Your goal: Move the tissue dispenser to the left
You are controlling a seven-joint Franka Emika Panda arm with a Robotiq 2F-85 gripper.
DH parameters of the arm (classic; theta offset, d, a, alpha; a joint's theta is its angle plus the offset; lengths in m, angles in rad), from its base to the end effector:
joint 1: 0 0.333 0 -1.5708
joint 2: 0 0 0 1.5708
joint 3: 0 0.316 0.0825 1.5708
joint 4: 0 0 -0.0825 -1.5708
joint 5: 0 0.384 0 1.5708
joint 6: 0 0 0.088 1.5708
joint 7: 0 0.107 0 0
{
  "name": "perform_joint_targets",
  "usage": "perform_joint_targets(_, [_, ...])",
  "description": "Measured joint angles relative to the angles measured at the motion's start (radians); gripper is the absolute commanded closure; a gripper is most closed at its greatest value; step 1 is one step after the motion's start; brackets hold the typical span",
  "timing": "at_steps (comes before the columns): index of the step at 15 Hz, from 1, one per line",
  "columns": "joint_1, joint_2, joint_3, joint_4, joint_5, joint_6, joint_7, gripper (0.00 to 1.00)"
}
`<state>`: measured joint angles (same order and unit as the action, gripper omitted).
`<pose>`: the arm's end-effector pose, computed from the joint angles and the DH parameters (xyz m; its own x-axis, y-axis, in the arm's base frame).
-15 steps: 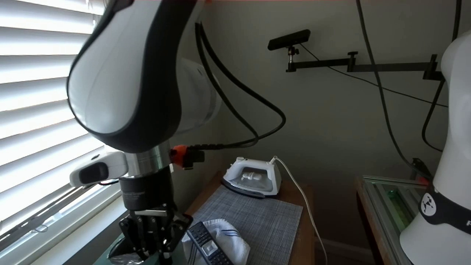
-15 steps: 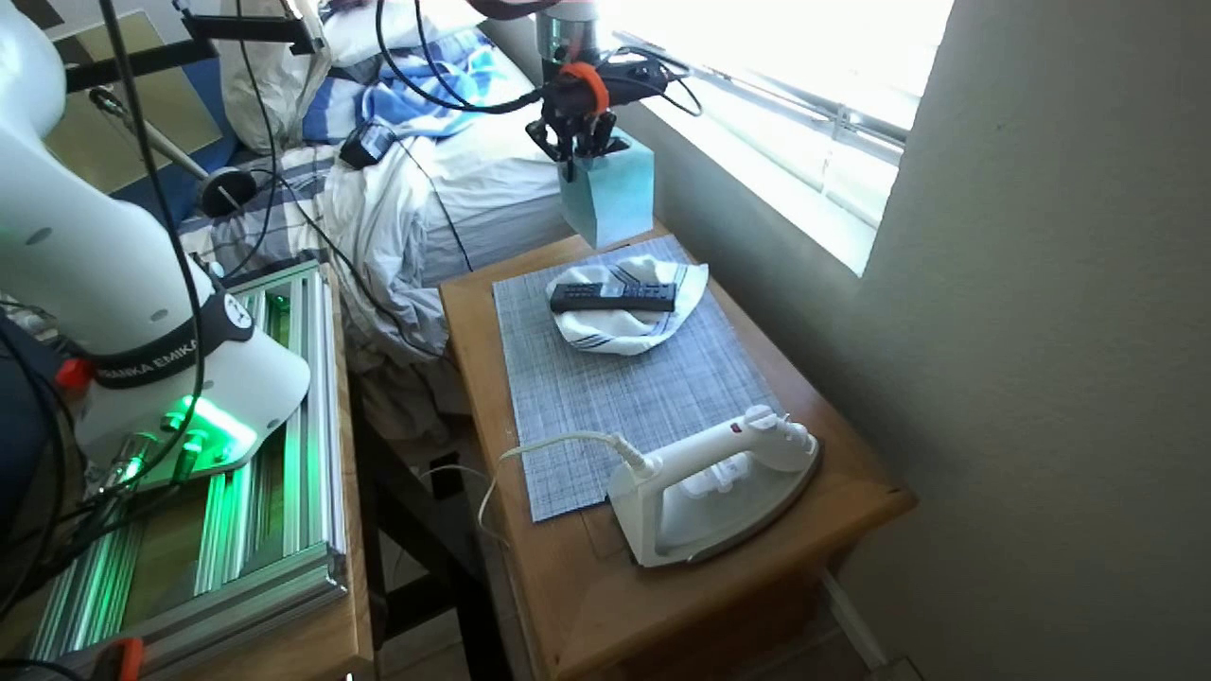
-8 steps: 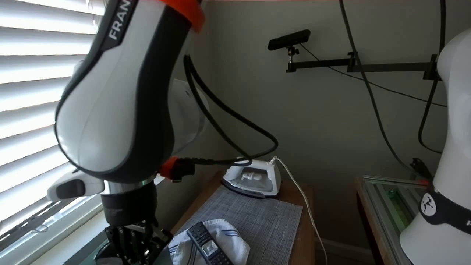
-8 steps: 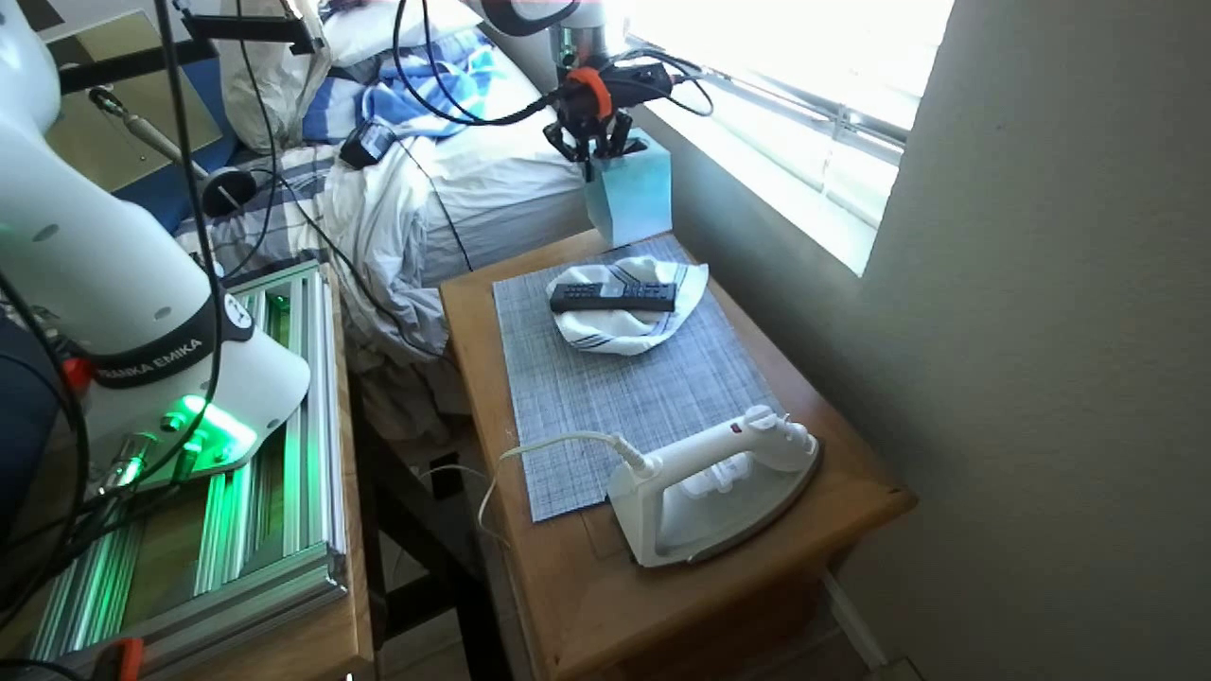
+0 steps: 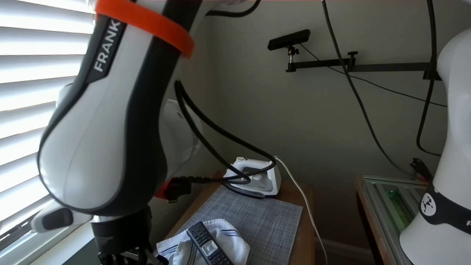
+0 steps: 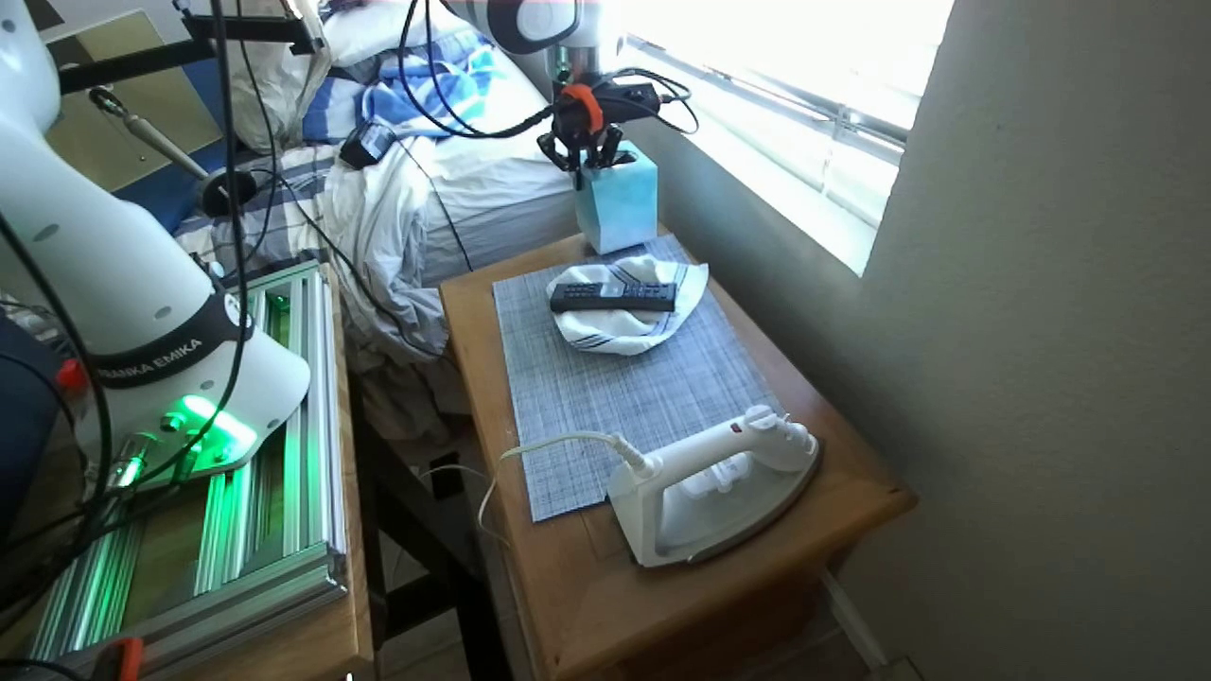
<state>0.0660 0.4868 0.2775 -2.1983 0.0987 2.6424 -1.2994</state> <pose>0.5175 0.1874 0.1645 0.0505 0.9866 0.1551 0.9957 -0.0377 -0.0842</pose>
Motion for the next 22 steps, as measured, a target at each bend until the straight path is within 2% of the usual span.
perform_joint_targets(7, [-0.024, 0.024, 0.010, 0.006, 0.000, 0.000, 0.000, 0.98])
perform_joint_targets(8, [-0.027, 0.027, 0.010, 0.006, 0.000, -0.002, -0.001, 0.69])
perform_joint_targets(9, [-0.030, 0.029, 0.010, 0.006, 0.000, -0.006, -0.001, 0.67])
perform_joint_targets(11, [-0.036, 0.034, 0.010, 0.007, 0.000, -0.024, -0.002, 0.55])
perform_joint_targets(19, [-0.034, 0.023, 0.050, 0.012, -0.014, -0.084, -0.058, 0.00])
perform_joint_targets(22, [-0.008, -0.011, 0.044, 0.004, -0.055, -0.084, -0.039, 0.00])
